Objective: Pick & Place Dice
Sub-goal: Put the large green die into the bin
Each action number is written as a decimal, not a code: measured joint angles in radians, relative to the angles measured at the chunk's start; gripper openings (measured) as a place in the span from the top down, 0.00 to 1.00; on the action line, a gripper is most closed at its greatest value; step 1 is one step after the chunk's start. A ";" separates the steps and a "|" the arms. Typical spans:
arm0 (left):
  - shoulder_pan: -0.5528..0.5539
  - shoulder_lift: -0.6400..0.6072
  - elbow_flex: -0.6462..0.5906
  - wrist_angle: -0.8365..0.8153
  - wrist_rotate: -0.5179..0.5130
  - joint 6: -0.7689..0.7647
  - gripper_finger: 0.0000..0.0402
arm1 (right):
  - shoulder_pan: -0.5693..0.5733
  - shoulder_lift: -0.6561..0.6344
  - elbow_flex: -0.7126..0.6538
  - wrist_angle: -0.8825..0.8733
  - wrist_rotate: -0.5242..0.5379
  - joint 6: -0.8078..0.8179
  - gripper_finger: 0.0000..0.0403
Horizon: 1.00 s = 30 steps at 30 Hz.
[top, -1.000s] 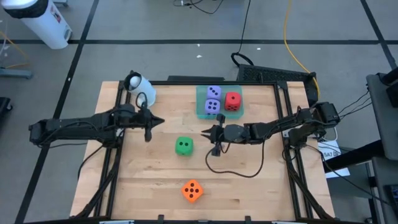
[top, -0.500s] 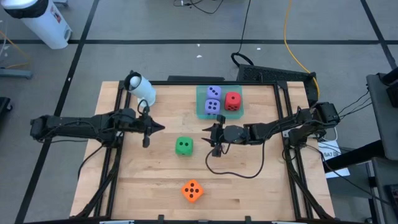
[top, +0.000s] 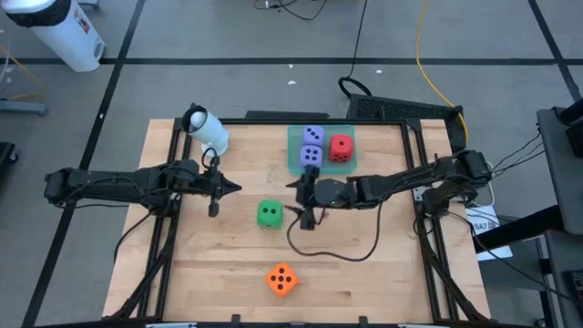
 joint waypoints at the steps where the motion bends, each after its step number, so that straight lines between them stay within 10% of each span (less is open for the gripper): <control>1: 0.000 0.000 0.000 0.000 0.000 0.000 0.94 | 0.005 0.017 0.021 -0.017 -0.020 0.002 0.27; 8: 0.000 0.000 0.000 -0.018 0.000 -0.005 0.95 | 0.033 0.113 0.125 -0.004 -0.093 0.011 0.02; 24: 0.001 0.000 -0.001 -0.040 -0.001 -0.027 0.93 | -0.012 0.412 0.587 -0.516 -0.065 0.136 0.01; 30: 0.001 0.000 -0.001 -0.073 -0.001 -0.031 0.96 | -0.065 0.501 0.698 -0.625 -0.214 0.173 0.01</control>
